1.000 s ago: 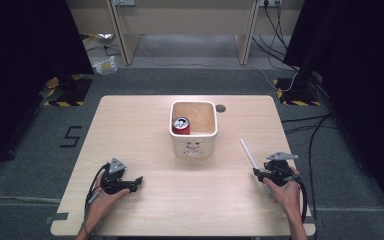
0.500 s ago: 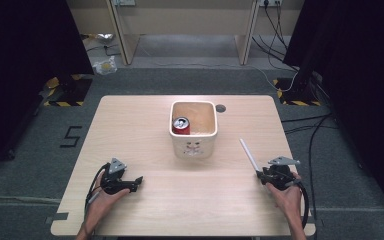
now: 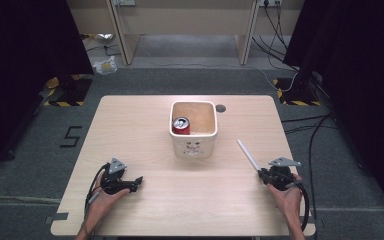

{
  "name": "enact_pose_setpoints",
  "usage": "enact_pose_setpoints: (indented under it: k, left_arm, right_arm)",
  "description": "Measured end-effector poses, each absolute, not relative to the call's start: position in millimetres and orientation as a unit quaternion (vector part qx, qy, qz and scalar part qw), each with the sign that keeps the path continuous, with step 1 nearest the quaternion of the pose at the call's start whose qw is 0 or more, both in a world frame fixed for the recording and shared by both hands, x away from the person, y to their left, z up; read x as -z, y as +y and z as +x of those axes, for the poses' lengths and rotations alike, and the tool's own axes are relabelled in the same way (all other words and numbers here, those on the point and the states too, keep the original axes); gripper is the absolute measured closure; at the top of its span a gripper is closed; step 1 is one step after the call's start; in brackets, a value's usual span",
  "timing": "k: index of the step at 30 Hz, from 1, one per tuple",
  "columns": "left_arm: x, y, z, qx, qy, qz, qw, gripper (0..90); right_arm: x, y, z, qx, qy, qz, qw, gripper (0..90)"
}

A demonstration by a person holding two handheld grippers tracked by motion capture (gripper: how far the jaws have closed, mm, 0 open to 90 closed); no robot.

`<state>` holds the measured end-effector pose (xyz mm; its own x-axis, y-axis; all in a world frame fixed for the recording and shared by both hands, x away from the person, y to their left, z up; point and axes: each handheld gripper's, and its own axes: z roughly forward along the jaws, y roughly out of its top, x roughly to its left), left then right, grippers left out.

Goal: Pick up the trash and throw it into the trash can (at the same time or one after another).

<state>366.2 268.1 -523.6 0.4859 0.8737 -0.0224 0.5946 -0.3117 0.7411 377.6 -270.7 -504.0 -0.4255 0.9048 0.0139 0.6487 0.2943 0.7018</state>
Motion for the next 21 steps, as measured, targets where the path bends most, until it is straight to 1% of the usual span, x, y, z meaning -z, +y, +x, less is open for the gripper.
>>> enact_pose_setpoints:
  k: [11,21]
  left_arm:
    - [524,268,366,-0.197,0.467,0.786,0.355,13.6]
    - [524,268,366,-0.197,0.467,0.785,0.355,13.6]
  right_arm:
    - [483,-274,378,-0.352,0.767,0.49,0.218,79.4]
    - [443,-272,383,-0.393,0.746,0.48,0.242,79.4]
